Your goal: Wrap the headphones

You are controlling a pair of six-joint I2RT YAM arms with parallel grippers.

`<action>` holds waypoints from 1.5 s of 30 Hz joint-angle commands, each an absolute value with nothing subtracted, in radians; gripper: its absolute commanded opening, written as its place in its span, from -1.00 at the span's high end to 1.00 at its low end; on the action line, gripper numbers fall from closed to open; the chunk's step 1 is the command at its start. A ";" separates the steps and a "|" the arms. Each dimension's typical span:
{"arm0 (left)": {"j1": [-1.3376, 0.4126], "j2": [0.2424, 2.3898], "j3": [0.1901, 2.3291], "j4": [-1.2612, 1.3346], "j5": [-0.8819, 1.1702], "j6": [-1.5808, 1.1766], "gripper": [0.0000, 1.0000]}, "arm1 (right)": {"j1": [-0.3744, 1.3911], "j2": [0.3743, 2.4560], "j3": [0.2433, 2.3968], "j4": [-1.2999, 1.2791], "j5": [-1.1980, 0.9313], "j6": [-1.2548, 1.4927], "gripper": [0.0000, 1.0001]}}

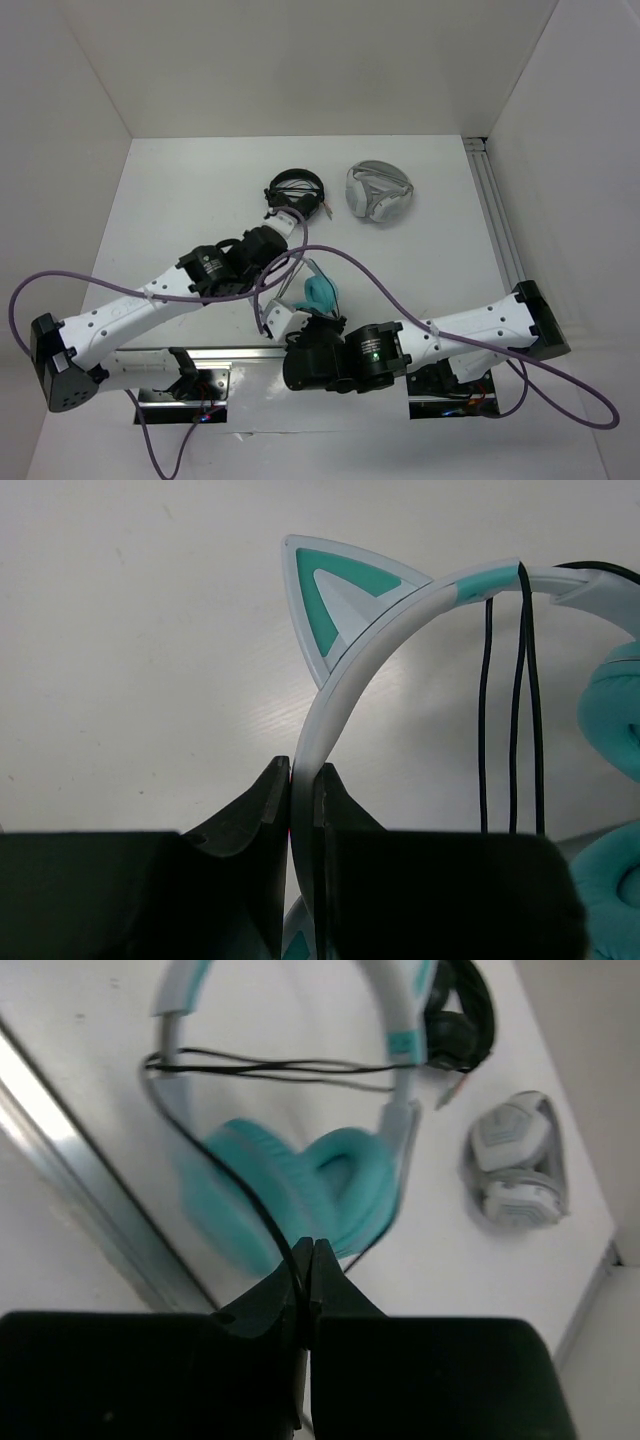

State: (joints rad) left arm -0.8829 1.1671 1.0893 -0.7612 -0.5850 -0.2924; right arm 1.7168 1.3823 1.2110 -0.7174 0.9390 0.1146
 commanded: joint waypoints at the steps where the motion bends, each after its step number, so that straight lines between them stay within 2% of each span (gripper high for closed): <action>1: -0.937 1.134 1.072 -0.696 -0.462 -0.249 1.00 | 1.724 1.374 1.220 -0.747 1.152 0.068 0.90; 6: -0.997 1.144 1.063 -0.715 -0.411 -0.249 1.00 | 1.724 1.374 1.177 -0.680 1.232 -0.027 0.90; 14: -0.997 1.071 1.063 -0.758 -0.287 -0.249 1.00 | 1.605 1.276 1.045 -0.534 1.172 -0.067 0.90; 17: -1.006 1.036 1.072 -0.767 -0.214 -0.249 1.00 | 1.540 1.218 0.976 -0.442 1.117 -0.113 0.70; 21: -1.006 1.015 1.083 -0.778 -0.131 -0.224 1.00 | 1.468 1.195 0.940 -0.351 1.054 -0.162 0.68; 27: -1.015 1.015 1.103 -0.799 -0.121 -0.224 1.00 | 1.434 1.195 0.974 -0.383 0.976 -0.153 0.66; 31: -1.015 1.015 1.130 -0.833 -0.187 -0.224 1.00 | 1.414 1.195 0.974 -0.413 0.954 -0.129 0.66; 38: -1.015 1.017 1.183 -0.862 -0.215 -0.242 1.00 | 1.331 1.151 0.962 -0.382 0.899 -0.106 0.27; 45: -1.015 0.999 1.192 -0.853 -0.235 -0.264 1.00 | 1.296 1.075 0.953 -0.334 0.776 -0.106 0.18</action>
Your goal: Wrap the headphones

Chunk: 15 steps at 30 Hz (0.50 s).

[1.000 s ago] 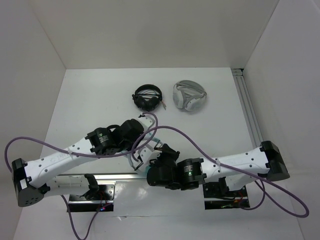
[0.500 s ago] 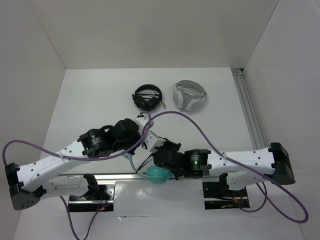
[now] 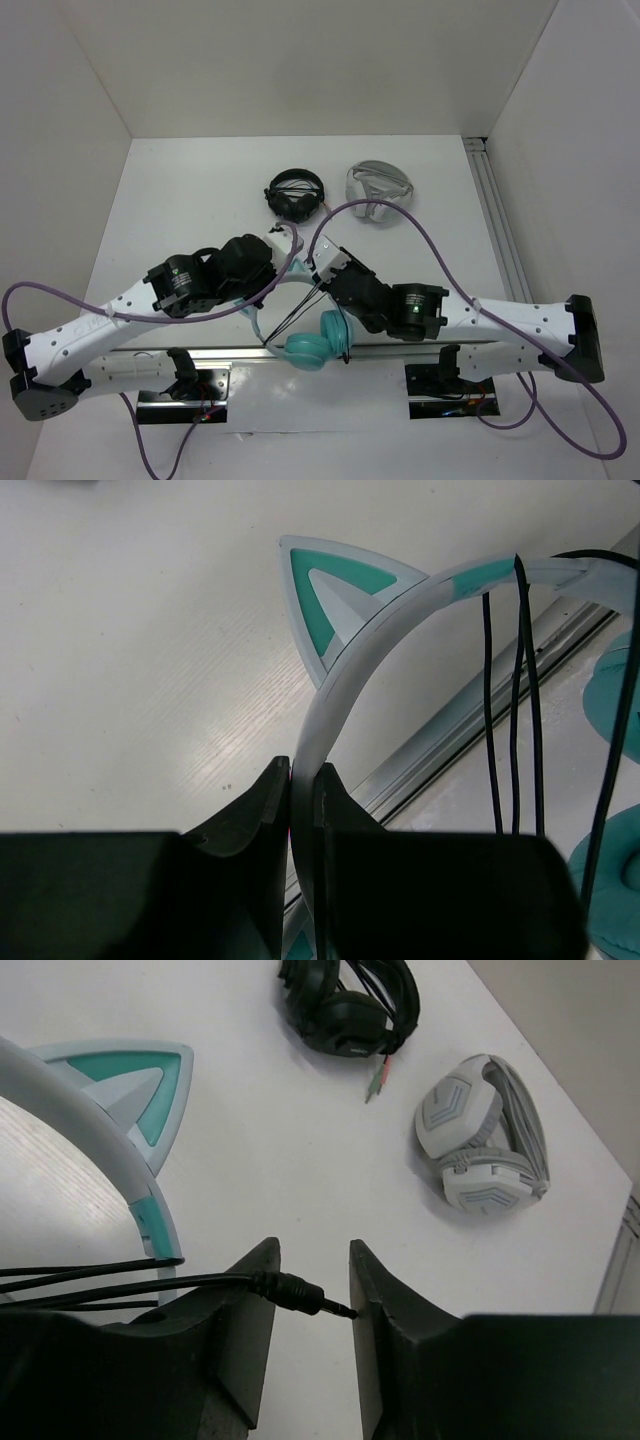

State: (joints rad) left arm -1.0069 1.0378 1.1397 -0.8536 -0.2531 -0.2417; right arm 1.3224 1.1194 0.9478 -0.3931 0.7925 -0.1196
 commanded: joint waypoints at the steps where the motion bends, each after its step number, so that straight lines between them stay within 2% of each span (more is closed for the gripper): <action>1: -1.015 0.999 1.201 -0.853 -0.235 -0.264 1.00 | 1.296 1.075 0.953 -0.334 0.759 -0.106 0.14; 15: -1.015 0.999 1.336 -0.887 -0.291 -0.301 1.00 | 1.190 1.066 0.911 -0.295 0.580 -0.087 0.07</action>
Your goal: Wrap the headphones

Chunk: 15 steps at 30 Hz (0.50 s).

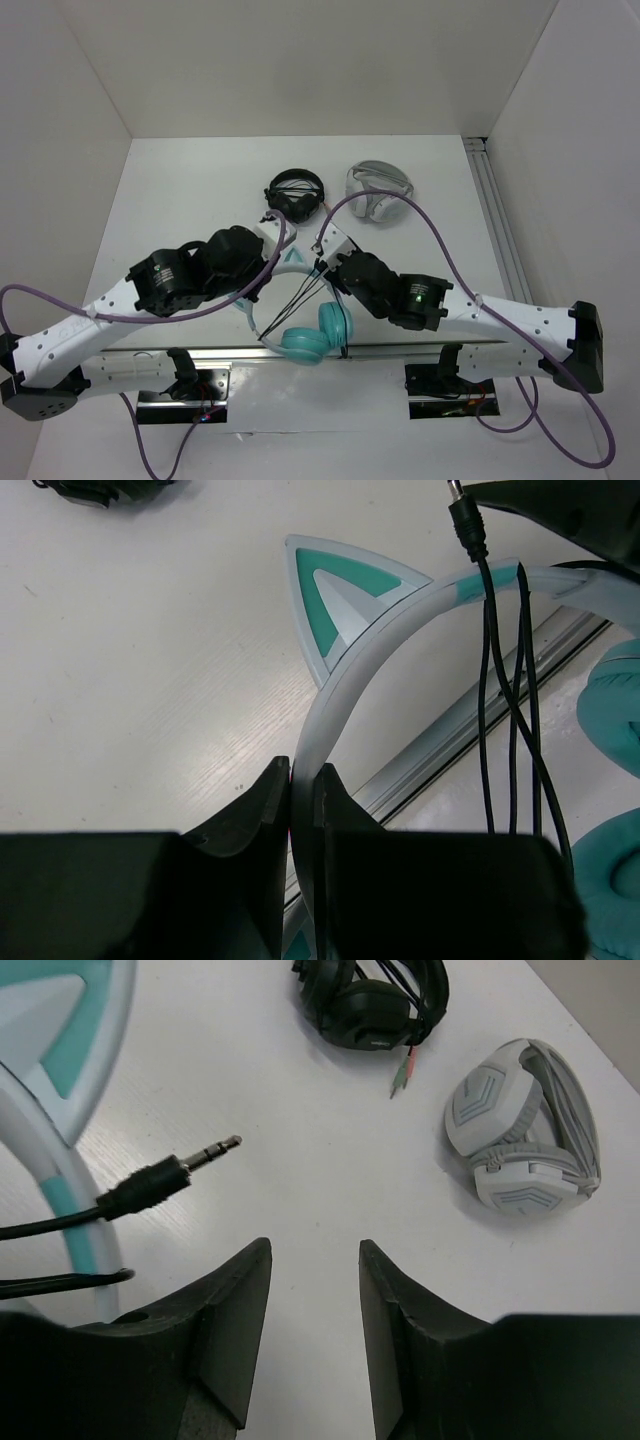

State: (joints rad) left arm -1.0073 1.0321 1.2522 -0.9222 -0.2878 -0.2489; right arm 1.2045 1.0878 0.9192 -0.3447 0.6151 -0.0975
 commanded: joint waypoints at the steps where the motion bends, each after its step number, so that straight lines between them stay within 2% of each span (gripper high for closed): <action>1: -1.015 0.999 1.336 -0.899 -0.310 -0.310 1.00 | 1.180 1.075 0.911 -0.295 0.571 -0.087 0.03; 4: -1.015 0.999 1.358 -0.910 -0.337 -0.310 1.00 | 1.169 1.075 0.911 -0.295 0.580 -0.087 -0.03; 6: -1.015 1.009 1.367 -0.910 -0.337 -0.310 1.00 | 1.155 1.084 0.911 -0.285 0.594 -0.087 -0.16; 11: -1.015 1.032 1.378 -0.920 -0.390 -0.301 1.00 | 1.100 1.085 0.893 -0.262 0.633 -0.065 -0.20; 15: -1.015 1.052 1.352 -0.920 -0.429 -0.310 1.00 | 1.059 1.074 0.893 -0.252 0.712 -0.040 -0.46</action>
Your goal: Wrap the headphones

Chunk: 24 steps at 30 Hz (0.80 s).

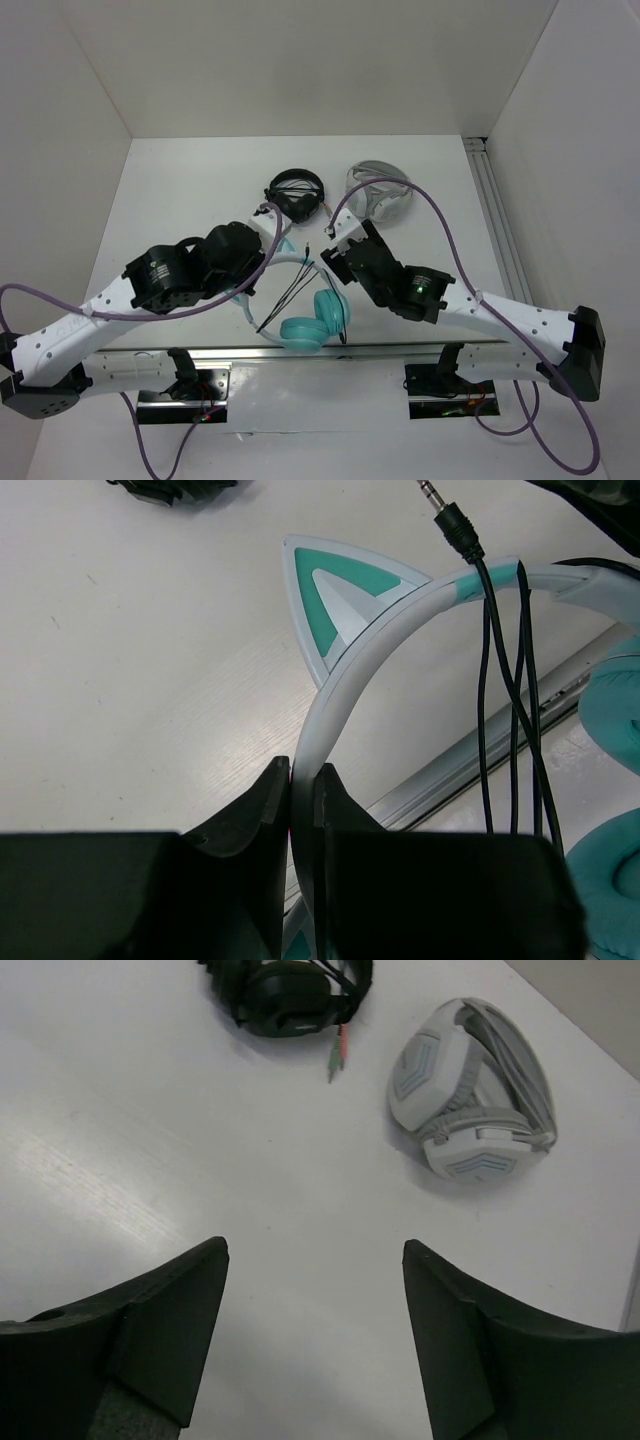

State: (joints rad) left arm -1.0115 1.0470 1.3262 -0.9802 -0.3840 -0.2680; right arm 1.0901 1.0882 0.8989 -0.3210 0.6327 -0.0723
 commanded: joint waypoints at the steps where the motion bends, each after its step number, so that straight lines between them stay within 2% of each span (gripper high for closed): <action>1: -1.015 1.052 1.341 -0.920 -0.430 -0.319 1.00 | 1.049 1.063 0.893 -0.252 0.724 -0.026 -0.59; 2: -1.006 1.064 1.330 -0.911 -0.442 -0.319 1.00 | 1.040 1.063 0.903 -0.262 0.738 -0.011 -0.94; 3: -0.993 1.065 1.319 -0.891 -0.442 -0.333 1.00 | 1.020 1.063 0.916 -0.262 0.770 -0.002 -1.00; 11: -0.924 1.095 1.109 -0.737 -0.503 -0.524 1.00 | 0.956 1.074 1.057 -0.466 1.049 0.276 -1.00; 18: -0.876 1.144 0.870 -0.456 -0.644 -0.669 1.00 | 0.946 1.023 1.118 -0.590 0.959 0.356 -1.00; 21: -0.827 1.166 0.779 -0.315 -0.658 -0.680 1.00 | 0.946 0.977 1.118 -0.618 0.901 0.367 -1.00; 24: -0.741 1.166 0.698 -0.125 -0.579 -0.624 1.00 | 0.946 0.921 1.069 -0.609 0.891 0.367 -1.00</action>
State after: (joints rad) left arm -0.8017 1.1797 0.7258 -0.4305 -0.5888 -0.5987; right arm 0.9485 0.9916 1.0790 -0.5797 0.9092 0.3294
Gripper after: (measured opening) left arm 0.214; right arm 0.999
